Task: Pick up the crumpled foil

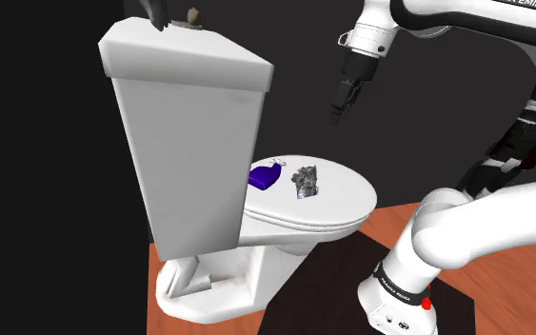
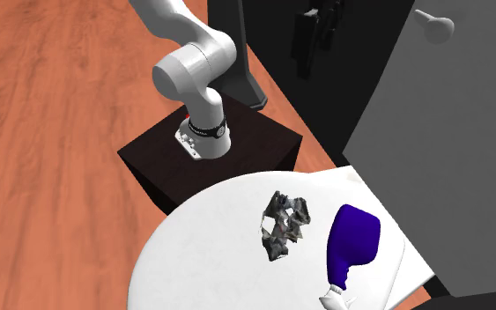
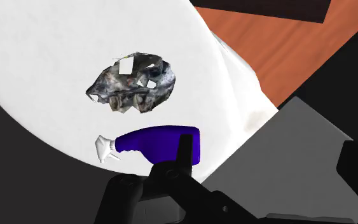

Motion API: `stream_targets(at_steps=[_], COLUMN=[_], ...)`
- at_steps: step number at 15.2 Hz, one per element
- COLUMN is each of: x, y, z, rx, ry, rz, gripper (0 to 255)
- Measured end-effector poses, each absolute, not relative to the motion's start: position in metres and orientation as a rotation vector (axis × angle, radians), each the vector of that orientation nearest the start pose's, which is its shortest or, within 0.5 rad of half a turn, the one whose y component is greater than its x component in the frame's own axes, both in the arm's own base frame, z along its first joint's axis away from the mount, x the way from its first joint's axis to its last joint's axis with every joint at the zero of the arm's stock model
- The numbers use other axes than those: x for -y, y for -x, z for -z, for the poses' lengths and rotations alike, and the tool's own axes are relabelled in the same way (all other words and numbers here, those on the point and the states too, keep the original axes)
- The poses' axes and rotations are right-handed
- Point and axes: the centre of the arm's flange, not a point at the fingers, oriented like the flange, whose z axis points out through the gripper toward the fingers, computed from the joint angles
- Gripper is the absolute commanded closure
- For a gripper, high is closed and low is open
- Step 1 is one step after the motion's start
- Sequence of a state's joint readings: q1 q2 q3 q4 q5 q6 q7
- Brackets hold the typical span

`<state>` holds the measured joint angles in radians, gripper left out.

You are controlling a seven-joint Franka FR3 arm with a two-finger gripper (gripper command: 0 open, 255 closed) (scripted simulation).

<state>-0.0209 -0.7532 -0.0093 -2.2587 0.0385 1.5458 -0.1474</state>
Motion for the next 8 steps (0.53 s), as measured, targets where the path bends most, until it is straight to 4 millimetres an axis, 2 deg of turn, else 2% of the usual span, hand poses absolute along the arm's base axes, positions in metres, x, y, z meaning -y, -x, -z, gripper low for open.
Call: stream_targets(at_steps=[2,8], x=[0.008,0.026], y=[-0.316,-0.356], z=[-0.618,-0.56], rx=[0.165,-0.1], ry=[3.097,3.12], rz=[0.064,0.018], gripper=[0,0])
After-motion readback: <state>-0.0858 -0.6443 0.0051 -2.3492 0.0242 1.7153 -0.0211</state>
